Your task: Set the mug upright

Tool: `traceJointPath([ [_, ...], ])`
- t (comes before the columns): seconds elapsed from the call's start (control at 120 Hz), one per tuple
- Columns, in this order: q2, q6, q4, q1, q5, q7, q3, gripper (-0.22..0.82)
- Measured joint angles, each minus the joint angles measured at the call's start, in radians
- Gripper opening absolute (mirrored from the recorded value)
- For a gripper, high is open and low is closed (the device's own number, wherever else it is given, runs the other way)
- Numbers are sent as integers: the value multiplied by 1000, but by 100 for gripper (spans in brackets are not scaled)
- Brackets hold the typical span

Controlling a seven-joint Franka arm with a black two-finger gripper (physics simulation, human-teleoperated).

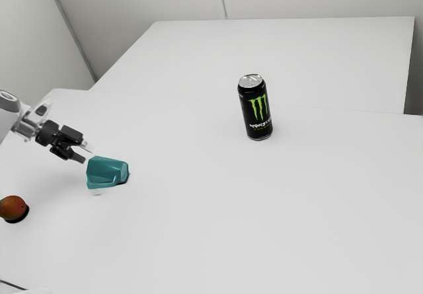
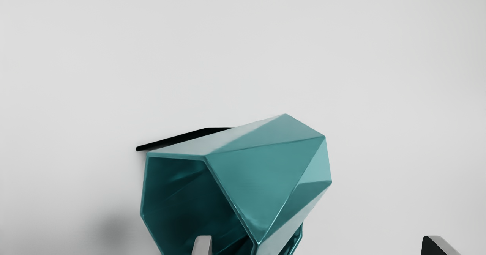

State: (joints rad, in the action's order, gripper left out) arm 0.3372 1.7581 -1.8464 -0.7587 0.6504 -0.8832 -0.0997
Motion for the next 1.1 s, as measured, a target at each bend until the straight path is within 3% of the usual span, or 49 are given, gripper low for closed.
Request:
traceJointPath([
  [0.525,128,-96,57,-22,46,-108,-4,59],
  [0.85,164,-165,74,-22,97,-153,-4,12],
  [1.1,159,-182,74,-20,102,-179,-8,-10],
])
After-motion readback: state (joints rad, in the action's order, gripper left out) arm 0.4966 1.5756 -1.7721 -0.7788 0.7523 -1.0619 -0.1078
